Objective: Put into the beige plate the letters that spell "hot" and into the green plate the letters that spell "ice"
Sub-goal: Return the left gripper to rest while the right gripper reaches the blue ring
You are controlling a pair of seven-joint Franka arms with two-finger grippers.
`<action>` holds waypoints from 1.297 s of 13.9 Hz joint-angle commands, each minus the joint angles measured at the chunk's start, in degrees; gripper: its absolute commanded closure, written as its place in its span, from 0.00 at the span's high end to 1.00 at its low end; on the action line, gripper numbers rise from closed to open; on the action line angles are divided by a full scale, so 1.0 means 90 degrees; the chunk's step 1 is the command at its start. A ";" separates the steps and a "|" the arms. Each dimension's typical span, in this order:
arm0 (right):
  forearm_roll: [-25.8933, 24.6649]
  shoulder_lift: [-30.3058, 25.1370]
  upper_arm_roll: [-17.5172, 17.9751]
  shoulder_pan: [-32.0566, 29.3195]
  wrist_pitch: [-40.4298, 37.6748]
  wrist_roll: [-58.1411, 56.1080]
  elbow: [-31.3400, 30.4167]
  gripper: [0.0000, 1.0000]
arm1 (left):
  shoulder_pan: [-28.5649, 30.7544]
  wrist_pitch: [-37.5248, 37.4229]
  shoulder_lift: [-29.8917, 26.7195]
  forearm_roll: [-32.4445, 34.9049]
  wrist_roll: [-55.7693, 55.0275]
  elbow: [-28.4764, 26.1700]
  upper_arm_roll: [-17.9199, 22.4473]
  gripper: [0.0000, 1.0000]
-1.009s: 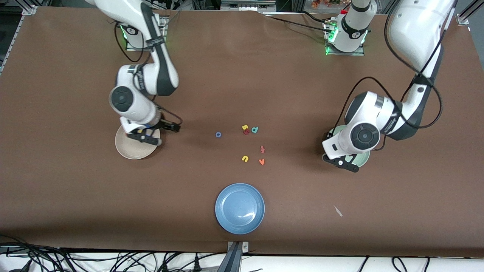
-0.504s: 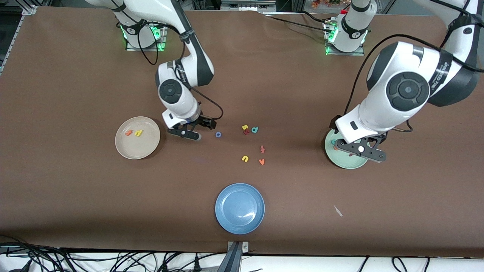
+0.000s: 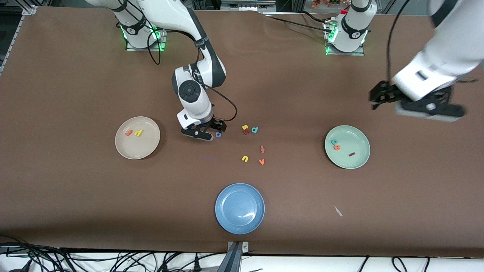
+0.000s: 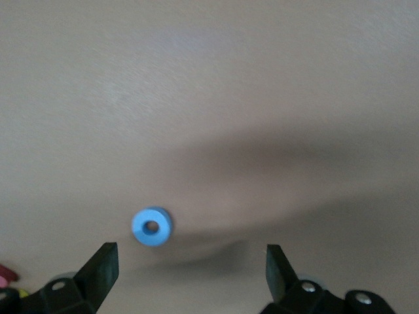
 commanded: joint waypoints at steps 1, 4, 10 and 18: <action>0.0010 0.0352 0.0052 -0.0027 -0.0046 0.0072 0.0486 1.00 | 0.0409 0.0109 -0.0726 -0.0215 0.0178 -0.0888 0.0112 1.00; 0.0039 0.0587 0.0071 -0.0027 -0.0046 0.0130 0.0701 1.00 | 0.0538 0.0109 -0.0727 -0.0302 0.0433 -0.0948 0.0160 1.00; 0.0108 0.0558 0.0150 0.0012 -0.0163 0.0111 0.0613 0.69 | 0.0362 0.0051 -0.0678 -0.0537 0.0843 -0.0939 0.0717 1.00; 0.0108 0.0519 0.0140 -0.0008 -0.0378 0.0033 0.0623 0.32 | 0.0352 -0.0243 -0.0425 -0.0537 0.0814 -0.0587 0.0717 1.00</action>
